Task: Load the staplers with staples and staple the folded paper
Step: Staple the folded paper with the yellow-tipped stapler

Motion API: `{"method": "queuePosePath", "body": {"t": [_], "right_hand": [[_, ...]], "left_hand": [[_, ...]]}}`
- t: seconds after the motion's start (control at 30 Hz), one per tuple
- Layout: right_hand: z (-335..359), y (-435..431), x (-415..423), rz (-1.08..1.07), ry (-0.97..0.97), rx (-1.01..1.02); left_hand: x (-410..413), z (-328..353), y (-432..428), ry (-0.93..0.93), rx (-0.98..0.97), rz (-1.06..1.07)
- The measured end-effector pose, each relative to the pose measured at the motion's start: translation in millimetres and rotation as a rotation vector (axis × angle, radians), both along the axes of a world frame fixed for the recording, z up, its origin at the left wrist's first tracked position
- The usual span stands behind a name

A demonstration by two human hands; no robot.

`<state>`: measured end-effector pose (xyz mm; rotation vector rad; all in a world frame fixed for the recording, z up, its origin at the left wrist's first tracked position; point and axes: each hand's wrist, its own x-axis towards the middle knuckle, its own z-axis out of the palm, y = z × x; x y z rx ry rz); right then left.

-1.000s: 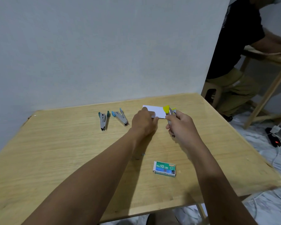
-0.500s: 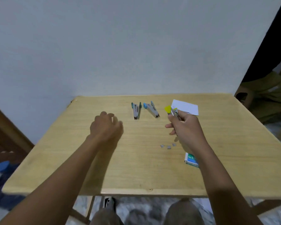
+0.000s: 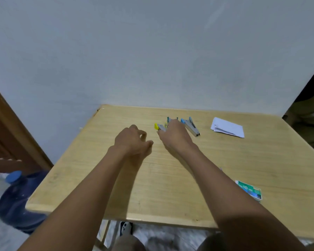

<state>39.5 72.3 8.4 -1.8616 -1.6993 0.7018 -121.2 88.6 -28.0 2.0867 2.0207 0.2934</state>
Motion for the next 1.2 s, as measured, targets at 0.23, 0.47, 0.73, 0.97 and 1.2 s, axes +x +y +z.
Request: {"method": "queuePosePath", "body": {"t": [0.23,0.47,0.73,0.97,1.2], "right_hand": [[-9,42,-29,-0.032,-0.283,0.085],[-13,56,-21,-0.015,-0.307,0.079],[-30,44,-16,0.003,-0.308,0.114],[-20,3,-3,-0.009,-0.163,0.206],[-13,-90,47,-0.075,0.036,0.261]], "left_hand": [[-6,-1,2,-0.014,0.012,-0.053],[-8,0,5,-0.019,0.009,-0.068],[-7,-1,5,-0.034,-0.002,-0.057],[-8,2,7,-0.035,-0.035,-0.042],[-9,6,13,-0.126,-0.088,0.050]]}}
